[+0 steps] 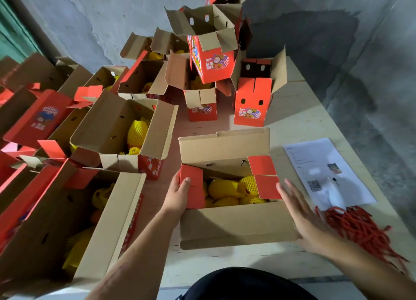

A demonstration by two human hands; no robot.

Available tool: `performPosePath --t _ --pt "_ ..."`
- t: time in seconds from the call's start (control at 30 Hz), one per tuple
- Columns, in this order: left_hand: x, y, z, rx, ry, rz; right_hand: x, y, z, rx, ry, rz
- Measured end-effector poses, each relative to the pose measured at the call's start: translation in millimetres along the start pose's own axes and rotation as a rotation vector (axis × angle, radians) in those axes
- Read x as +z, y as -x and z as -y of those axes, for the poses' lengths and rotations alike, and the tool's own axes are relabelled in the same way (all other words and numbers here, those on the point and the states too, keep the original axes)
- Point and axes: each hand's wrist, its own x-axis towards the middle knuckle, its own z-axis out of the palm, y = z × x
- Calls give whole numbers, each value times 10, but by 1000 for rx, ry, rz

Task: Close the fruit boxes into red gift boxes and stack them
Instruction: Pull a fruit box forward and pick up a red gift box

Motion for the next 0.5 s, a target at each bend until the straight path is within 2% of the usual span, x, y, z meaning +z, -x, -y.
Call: performPosePath --t 0.07,0.13,0.17,0.2,0.27,0.3,0.37,0.43,0.5 --pt "-18 35 -2 -39 133 45 -51 -118 204 -112 -240 -189" --pt "-59 104 3 -25 269 107 -166 -290 406 -10 -614 -386" --pt "-82 137 12 5 293 103 -205 -383 450 39 -726 -461" --pt "-93 179 17 27 306 77 -239 -472 494 89 -717 -522" --pt "-74 263 20 69 270 -9 -263 -625 550 143 -624 -549" --pt "-49 304 15 123 177 -55 -243 -687 546 170 -562 -549" --pt "-2 369 12 289 -103 -119 -198 -757 567 220 -327 -571" --pt "25 390 12 429 -390 -111 -131 -784 609 128 -11 -579" --pt "29 368 25 574 -784 -56 -78 -756 645 72 157 -399"
